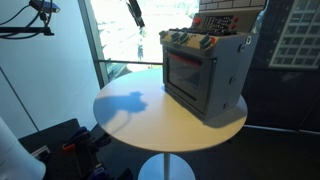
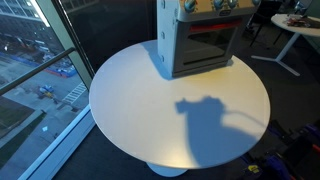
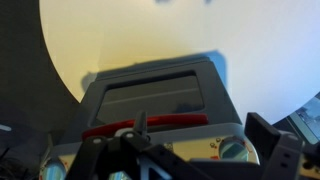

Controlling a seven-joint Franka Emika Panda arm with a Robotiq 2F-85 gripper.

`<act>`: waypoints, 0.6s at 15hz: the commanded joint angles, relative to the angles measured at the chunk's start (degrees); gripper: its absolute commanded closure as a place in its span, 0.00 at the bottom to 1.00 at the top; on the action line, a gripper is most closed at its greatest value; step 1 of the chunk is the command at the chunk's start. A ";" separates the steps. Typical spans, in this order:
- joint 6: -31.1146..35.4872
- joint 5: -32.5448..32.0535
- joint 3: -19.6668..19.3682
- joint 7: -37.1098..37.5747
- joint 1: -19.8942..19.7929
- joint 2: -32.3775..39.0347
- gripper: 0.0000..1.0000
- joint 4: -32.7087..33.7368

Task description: Turn the second blue knob from the left to the right

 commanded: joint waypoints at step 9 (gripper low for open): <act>13.51 -6.25 -3.66 15.36 -3.85 3.56 0.00 0.74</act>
